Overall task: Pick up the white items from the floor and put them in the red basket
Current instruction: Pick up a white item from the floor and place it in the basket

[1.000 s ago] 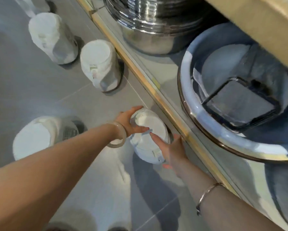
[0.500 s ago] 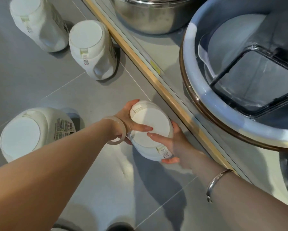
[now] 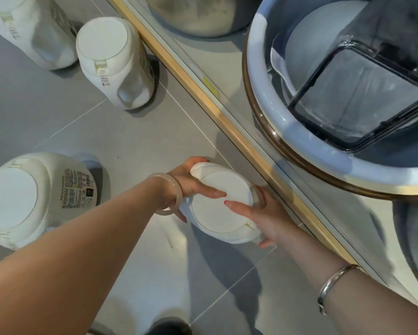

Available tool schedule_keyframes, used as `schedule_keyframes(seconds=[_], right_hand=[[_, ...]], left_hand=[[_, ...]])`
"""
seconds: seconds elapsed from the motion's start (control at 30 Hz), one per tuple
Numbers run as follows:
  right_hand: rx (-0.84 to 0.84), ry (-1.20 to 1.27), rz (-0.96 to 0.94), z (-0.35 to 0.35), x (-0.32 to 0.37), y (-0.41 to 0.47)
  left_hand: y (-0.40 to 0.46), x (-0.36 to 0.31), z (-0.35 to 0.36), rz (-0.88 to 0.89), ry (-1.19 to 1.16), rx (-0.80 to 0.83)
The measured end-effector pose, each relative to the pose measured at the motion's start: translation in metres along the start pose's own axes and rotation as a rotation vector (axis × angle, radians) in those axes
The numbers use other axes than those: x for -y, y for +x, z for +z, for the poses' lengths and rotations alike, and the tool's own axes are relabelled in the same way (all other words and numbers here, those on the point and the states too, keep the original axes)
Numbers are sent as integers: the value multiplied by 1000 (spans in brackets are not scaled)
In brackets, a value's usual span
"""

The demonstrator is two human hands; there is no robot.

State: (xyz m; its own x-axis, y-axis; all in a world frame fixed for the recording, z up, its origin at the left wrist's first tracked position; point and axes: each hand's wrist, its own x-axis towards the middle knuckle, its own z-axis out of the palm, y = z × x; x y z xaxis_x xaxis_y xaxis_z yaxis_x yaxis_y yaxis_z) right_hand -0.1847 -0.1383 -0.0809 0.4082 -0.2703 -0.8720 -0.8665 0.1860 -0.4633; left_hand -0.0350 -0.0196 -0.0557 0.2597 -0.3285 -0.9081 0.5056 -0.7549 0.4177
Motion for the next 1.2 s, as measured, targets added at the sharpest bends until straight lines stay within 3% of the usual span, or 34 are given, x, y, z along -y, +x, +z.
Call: schedule_keyframes(seconds=[0.17, 0.37, 0.57, 0.93, 1.2], right_hand=[[11, -1, -90, -1, -4, -5], [74, -48, -172, -3, -18, -24], [119, -20, -136, -9, -19, -73], [5, 74, -127, -33, -6, -238], [-113, 295, -145, -64, -17, -399]], left_hand=[[-2, 10, 5, 43, 11, 7], [-21, 37, 17, -61, -48, 2], [-70, 44, 30, -106, -104, -17], [-225, -8, 64, -121, -20, 77], [-362, -30, 122, 8, 202, 103]])
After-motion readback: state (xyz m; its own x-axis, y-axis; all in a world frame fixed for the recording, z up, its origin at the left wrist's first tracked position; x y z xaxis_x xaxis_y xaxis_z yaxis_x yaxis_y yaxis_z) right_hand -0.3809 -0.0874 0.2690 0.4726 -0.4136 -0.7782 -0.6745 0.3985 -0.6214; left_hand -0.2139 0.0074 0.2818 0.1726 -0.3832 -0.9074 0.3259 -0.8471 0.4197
